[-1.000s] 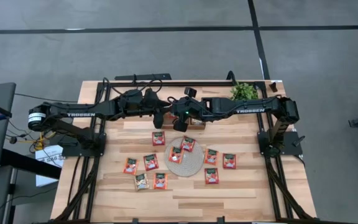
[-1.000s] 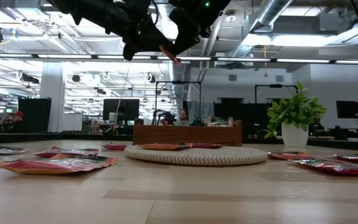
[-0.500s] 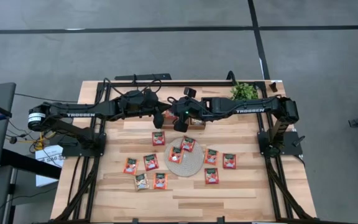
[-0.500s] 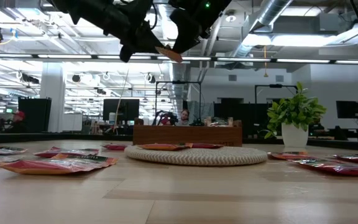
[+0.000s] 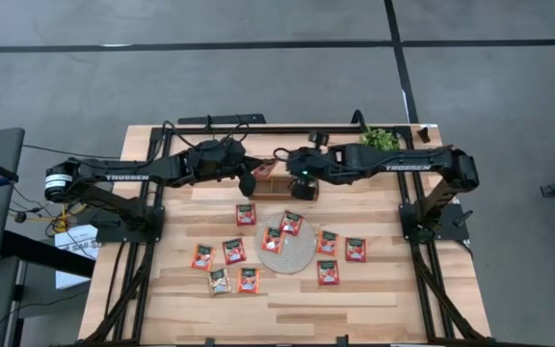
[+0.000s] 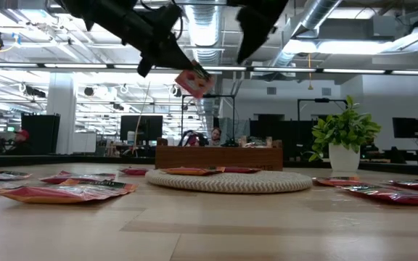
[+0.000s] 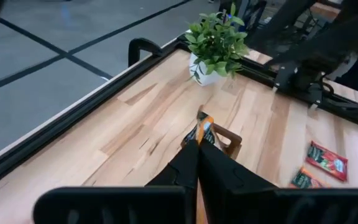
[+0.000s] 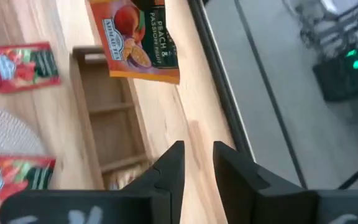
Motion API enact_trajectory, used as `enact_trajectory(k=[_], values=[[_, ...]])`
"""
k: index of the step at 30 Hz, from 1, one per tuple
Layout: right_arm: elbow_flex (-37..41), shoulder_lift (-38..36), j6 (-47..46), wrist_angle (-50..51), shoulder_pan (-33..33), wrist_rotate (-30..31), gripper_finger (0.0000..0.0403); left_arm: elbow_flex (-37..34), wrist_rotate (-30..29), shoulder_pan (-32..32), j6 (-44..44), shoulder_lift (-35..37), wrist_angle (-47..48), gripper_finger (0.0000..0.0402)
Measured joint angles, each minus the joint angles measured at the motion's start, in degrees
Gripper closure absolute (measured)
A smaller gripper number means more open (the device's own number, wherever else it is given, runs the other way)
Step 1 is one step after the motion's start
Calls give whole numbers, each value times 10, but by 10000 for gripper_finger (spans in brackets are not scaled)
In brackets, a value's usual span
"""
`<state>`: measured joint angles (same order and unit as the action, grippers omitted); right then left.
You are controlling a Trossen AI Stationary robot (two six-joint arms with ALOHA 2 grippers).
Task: Pick & Place Tea
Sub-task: Put the orange tea bag into the middle section of the wooden organizer
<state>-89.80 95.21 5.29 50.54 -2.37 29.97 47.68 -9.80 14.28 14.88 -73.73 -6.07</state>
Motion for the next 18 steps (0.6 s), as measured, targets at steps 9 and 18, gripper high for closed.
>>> enact_trajectory(k=[9,18], values=[[0,-48,-75,128,17,-6,332,0,39,3,9,-128,-178,401],[0,-65,-98,142,47,-4,333,-1,56,34,38,-213,-261,401]])
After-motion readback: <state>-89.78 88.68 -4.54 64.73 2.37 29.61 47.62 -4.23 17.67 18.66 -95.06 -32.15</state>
